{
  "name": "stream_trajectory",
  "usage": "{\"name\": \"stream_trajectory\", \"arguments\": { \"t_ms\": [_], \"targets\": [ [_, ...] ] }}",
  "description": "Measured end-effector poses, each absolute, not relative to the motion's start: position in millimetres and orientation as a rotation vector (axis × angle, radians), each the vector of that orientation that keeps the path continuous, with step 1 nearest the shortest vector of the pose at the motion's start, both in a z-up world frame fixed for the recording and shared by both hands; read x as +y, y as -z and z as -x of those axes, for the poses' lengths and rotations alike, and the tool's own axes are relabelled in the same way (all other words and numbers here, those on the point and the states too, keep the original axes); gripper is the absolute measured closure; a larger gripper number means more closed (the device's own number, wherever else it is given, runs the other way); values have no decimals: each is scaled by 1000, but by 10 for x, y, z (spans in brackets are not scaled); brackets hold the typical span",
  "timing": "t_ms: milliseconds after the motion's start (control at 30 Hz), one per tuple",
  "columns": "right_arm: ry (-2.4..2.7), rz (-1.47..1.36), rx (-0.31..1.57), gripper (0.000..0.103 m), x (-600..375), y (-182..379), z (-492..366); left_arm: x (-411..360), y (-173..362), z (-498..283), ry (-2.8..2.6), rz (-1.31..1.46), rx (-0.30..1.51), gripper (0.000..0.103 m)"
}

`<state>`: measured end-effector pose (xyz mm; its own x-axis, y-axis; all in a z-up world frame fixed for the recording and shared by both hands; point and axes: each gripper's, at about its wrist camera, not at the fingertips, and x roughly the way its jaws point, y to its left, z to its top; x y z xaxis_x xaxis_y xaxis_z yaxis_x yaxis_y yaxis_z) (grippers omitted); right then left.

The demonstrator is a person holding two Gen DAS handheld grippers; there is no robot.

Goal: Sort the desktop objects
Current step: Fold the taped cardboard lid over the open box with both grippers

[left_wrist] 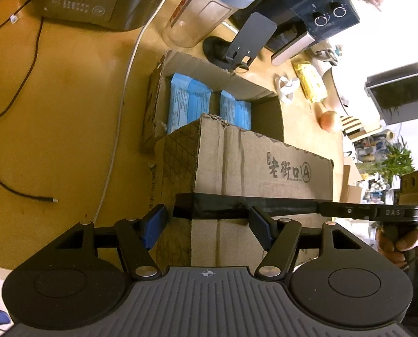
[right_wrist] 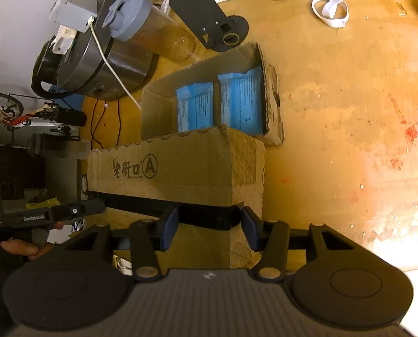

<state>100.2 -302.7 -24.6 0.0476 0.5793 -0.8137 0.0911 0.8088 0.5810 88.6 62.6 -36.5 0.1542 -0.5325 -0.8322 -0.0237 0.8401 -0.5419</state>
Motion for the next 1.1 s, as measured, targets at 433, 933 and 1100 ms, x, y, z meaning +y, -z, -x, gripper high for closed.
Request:
{"name": "stream_trajectory", "arguments": {
  "t_ms": [433, 933, 1100],
  "targets": [
    [-401, -567, 1477, 57, -3014, 267, -1320, 643, 359, -1139, 385, 490, 1374, 39],
    [-389, -552, 1450, 57, -2975, 245, -1674, 670, 366, -1480, 391, 494, 1357, 39],
    [-380, -545, 1443, 57, -2973, 267, -1796, 648, 396, -1605, 394, 491, 1355, 39]
  ]
}}
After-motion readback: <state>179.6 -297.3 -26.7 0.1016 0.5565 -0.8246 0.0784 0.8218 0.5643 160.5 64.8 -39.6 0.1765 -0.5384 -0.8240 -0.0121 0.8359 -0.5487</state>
